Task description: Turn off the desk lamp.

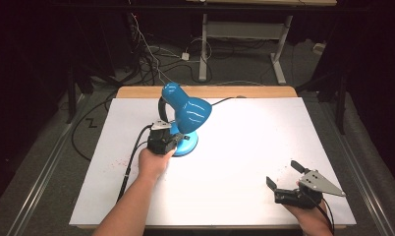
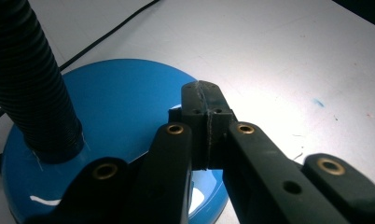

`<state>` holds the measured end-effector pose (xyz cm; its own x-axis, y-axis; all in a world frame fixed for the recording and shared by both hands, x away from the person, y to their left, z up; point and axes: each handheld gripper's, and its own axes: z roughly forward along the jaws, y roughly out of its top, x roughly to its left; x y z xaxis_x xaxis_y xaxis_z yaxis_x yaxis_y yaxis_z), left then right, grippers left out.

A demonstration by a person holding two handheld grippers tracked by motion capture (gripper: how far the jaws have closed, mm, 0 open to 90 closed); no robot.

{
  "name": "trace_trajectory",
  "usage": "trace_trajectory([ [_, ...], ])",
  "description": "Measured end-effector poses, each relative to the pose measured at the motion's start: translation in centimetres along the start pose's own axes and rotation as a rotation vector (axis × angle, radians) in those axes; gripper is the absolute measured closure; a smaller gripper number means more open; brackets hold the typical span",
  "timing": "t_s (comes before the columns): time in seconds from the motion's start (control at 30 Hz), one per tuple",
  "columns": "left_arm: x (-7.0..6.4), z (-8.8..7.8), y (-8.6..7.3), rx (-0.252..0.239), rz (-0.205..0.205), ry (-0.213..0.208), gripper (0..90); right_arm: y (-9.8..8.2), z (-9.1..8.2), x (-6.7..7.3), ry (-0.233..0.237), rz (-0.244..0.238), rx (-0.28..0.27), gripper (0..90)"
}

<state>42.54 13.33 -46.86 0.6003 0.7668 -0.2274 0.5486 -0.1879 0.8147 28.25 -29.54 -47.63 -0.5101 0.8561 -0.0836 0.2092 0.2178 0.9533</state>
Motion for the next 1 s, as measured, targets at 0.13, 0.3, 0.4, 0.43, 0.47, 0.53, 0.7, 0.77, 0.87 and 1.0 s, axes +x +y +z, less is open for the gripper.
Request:
trace_trajectory([
  [0.13,0.1,0.7,-0.1,-0.003,-0.017,-0.002,87.9,0.0,0.0,0.0,0.004,0.003,0.001,0.2],
  [0.3,0.3,1.0,-0.2,-0.008,-0.035,-0.005,88.0,0.0,0.0,-0.1,0.001,0.003,-0.001,0.1],
  [0.4,0.3,1.0,-0.1,-0.015,-0.042,-0.005,88.0,-0.1,0.0,-0.1,0.001,0.01,0.002,0.2],
  [0.43,0.4,1.0,-0.1,-0.017,-0.045,-0.005,88.0,-0.1,0.0,-0.1,0.002,0.008,0.001,0.2],
  [0.47,0.4,1.1,-0.1,-0.021,-0.052,-0.006,88.0,-0.1,0.0,-0.1,0.002,0.008,0.001,0.2],
  [0.53,0.4,1.2,0.0,-0.022,-0.055,-0.001,88.0,0.0,-0.1,0.0,0.002,0.005,0.0,0.2],
  [0.7,0.3,1.4,0.4,-0.006,-0.041,0.003,88.0,0.0,0.0,0.0,0.003,0.004,-0.002,0.2],
  [0.77,0.1,1.5,0.5,0.0,-0.034,0.003,88.0,0.0,0.0,-0.1,0.005,0.002,-0.001,0.1],
  [0.87,-0.1,1.9,0.6,0.011,-0.038,0.009,88.0,0.0,0.0,-0.1,0.005,0.003,-0.001,0.2],
  [1.0,0.1,2.4,0.4,0.025,-0.04,-0.002,88.0,-0.1,-0.1,-0.1,0.002,0.009,-0.002,0.1],
])
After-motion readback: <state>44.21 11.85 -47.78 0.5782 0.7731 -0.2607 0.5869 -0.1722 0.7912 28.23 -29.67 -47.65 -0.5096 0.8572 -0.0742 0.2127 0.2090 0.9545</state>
